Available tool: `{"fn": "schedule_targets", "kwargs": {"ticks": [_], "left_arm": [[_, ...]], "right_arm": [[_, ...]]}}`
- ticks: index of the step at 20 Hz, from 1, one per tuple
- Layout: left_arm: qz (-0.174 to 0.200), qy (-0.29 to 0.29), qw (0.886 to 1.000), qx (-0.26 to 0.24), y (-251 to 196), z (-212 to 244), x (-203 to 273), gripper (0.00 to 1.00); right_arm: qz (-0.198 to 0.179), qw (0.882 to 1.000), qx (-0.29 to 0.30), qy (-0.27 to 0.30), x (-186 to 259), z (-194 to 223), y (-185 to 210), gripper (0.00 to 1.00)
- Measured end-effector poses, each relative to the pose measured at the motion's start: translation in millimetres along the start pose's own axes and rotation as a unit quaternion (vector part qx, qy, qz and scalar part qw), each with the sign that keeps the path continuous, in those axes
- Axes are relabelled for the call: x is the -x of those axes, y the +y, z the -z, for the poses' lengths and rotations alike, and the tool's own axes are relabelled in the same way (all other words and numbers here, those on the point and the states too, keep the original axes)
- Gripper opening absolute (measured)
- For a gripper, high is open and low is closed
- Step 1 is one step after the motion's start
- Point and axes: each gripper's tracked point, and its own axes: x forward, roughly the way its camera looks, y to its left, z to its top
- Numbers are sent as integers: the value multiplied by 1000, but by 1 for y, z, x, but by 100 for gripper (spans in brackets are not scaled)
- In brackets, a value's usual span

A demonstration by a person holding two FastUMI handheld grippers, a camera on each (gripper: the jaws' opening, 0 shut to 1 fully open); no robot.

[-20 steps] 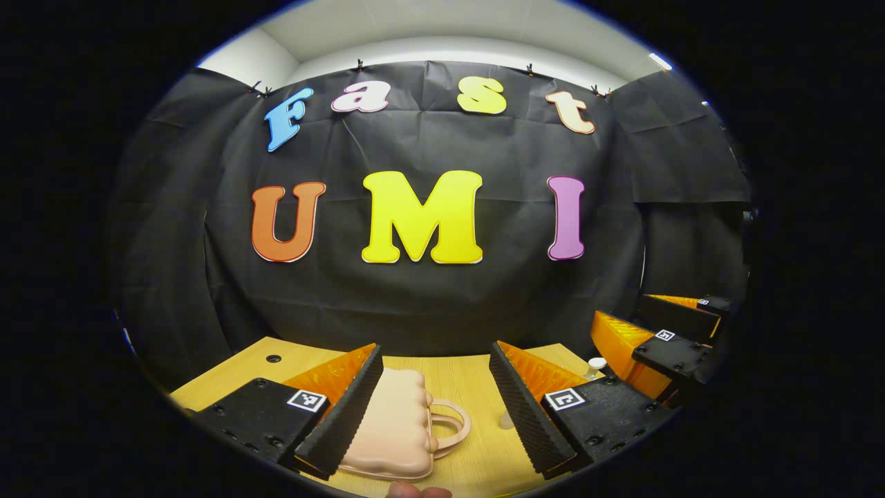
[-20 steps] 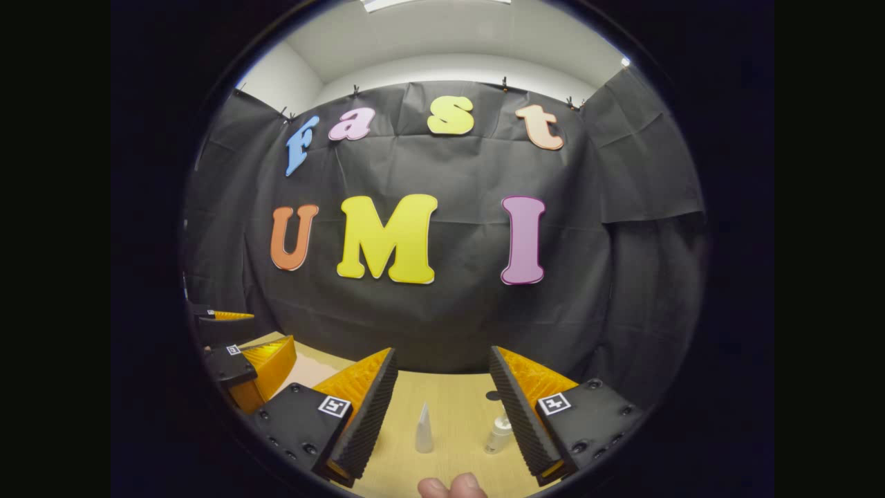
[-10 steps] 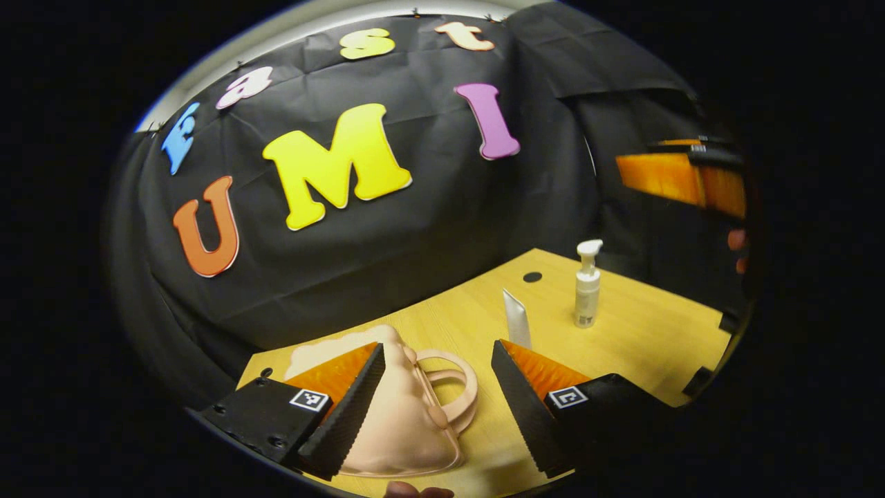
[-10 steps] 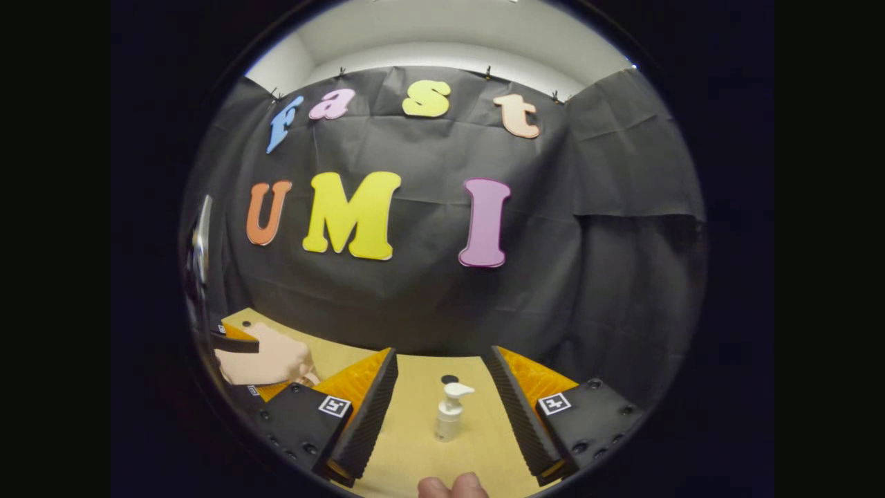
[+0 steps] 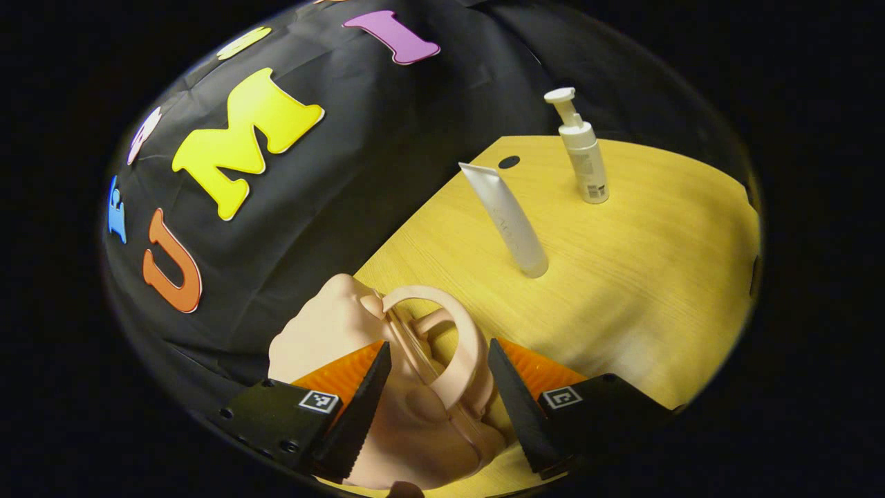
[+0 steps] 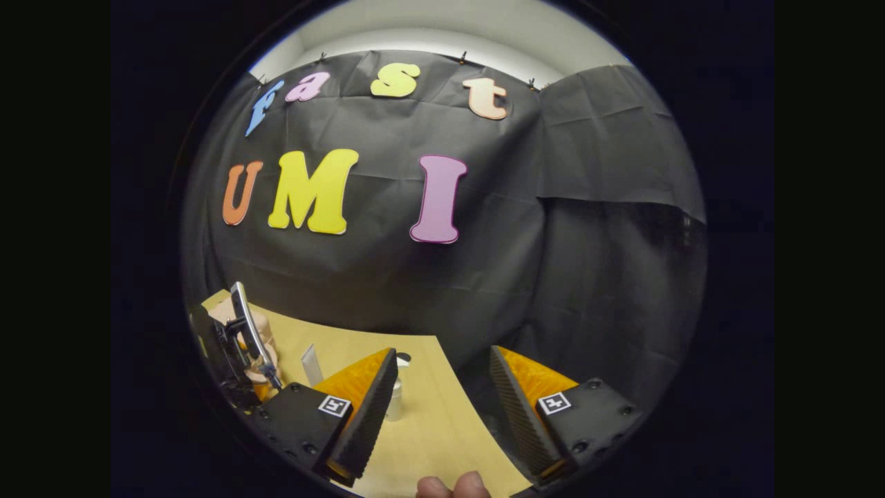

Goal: First open the suitcase, pack the skin care products into it, and then close the suitcase.

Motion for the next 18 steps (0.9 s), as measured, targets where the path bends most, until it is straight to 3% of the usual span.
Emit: {"fn": "schedule_targets", "kwargs": {"ticks": [4,7,10,13,18], "left_arm": [[-2,47,998,-44,-7,10,-21,74],[1,81,995,-57,-13,17,-32,41],[-11,95,992,-77,-13,16,-31,34],[-16,81,993,-80,-9,6,-25,19],[-40,70,997,-11,19,-4,-6,5]], "right_arm": [[-6,1000,12,0,2,7,0,80],[-15,1000,13,2,2,7,1,80],[-15,1000,6,2,3,7,1,80],[-13,1000,11,-6,5,3,1,80],[-16,1000,10,-10,7,-2,6,80]]}}
